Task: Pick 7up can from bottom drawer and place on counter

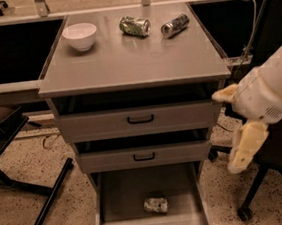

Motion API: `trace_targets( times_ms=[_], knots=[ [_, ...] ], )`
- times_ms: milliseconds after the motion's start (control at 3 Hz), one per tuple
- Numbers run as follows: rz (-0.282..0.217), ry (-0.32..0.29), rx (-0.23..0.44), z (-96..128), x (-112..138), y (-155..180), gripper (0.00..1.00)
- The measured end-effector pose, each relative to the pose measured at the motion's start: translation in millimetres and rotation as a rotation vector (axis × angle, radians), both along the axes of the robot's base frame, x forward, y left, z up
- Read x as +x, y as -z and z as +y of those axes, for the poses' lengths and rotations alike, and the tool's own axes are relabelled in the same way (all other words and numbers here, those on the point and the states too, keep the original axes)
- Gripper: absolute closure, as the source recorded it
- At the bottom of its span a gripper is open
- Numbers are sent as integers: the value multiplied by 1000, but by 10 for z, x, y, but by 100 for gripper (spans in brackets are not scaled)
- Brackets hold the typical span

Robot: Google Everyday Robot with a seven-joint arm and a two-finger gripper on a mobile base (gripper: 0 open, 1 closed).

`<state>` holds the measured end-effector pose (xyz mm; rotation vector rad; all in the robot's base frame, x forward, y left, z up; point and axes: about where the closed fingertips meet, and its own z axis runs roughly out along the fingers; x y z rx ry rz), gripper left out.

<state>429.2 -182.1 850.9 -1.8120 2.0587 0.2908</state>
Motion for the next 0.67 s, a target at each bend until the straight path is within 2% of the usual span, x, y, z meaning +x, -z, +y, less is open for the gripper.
trace_targets(
  times_ms=[333,667],
  knots=[
    [50,18,66,270,-133,804,0],
    [104,104,120,446,-384,1857,0]
  ],
)
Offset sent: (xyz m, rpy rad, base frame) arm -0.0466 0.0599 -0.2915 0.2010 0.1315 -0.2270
